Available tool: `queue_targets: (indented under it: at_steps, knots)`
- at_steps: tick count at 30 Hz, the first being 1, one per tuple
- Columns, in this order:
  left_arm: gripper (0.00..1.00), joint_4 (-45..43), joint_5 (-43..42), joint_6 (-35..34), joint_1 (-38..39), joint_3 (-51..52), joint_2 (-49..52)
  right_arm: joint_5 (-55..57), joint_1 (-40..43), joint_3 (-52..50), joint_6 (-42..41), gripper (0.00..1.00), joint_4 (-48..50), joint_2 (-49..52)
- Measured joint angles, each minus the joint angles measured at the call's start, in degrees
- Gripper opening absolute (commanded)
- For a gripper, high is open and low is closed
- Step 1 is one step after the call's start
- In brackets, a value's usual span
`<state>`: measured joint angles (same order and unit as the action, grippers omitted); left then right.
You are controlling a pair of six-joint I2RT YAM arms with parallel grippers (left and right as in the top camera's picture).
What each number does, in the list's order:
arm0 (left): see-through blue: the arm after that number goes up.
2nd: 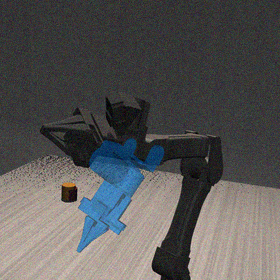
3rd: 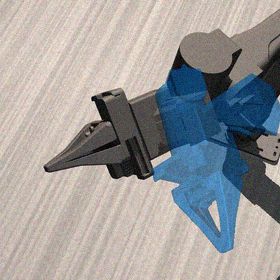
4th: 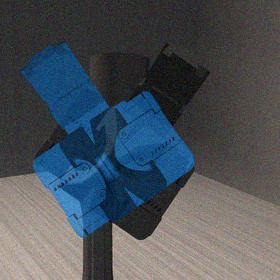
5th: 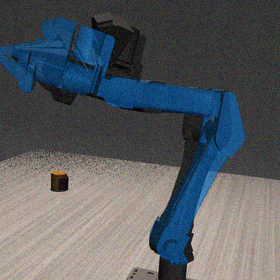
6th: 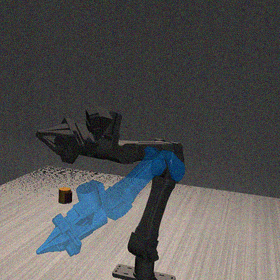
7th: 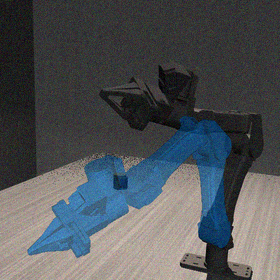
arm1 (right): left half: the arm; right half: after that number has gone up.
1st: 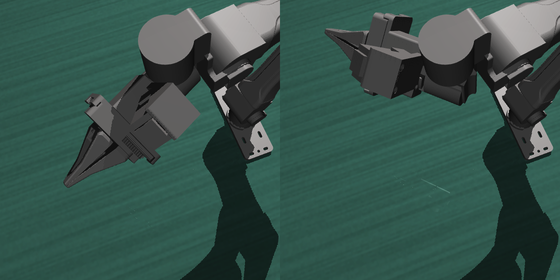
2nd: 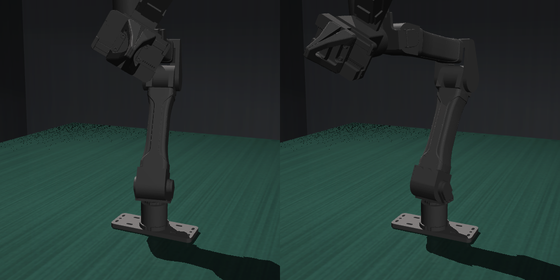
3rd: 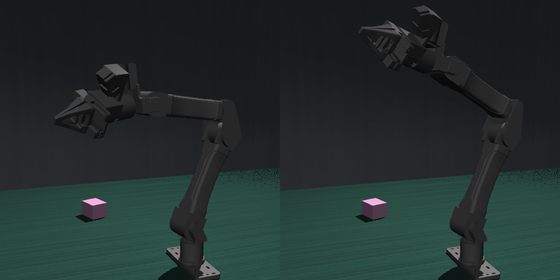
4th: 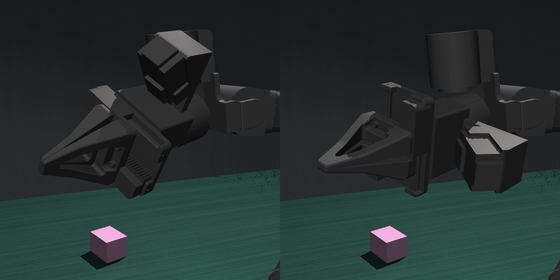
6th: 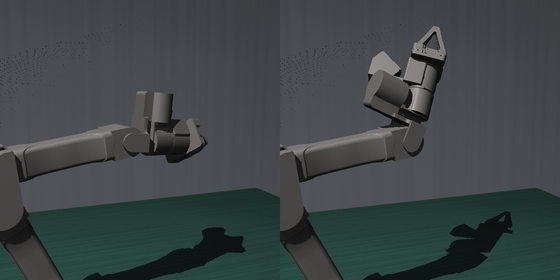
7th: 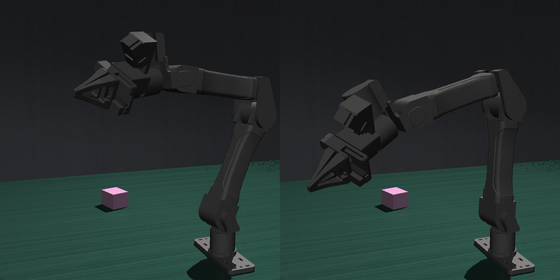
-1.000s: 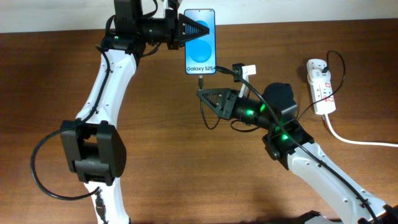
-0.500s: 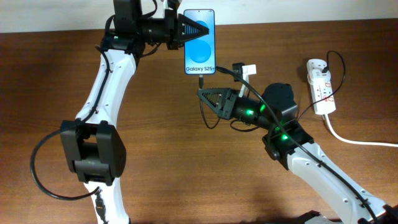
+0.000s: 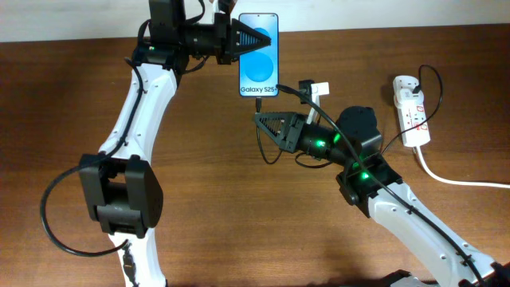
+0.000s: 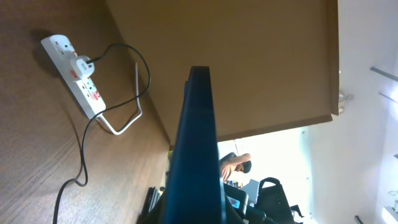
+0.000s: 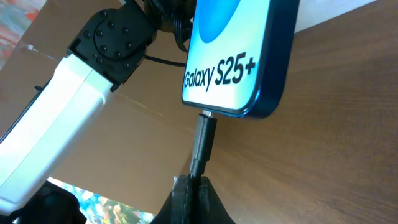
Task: Plug charger to phone and switch on socket
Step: 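Push the USB-C plug up into the phone's port with the right gripper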
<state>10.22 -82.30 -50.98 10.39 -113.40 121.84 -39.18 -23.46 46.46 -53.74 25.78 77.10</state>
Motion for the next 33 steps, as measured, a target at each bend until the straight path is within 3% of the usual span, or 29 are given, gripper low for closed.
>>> queue_targets:
  at_steps: [33]
  knots:
    - [0.0, -0.2, 0.7, 0.0, 0.3, 0.0, 0.0, -1.4, 1.7, -0.3, 0.0, 0.04, 0.9, 0.0]
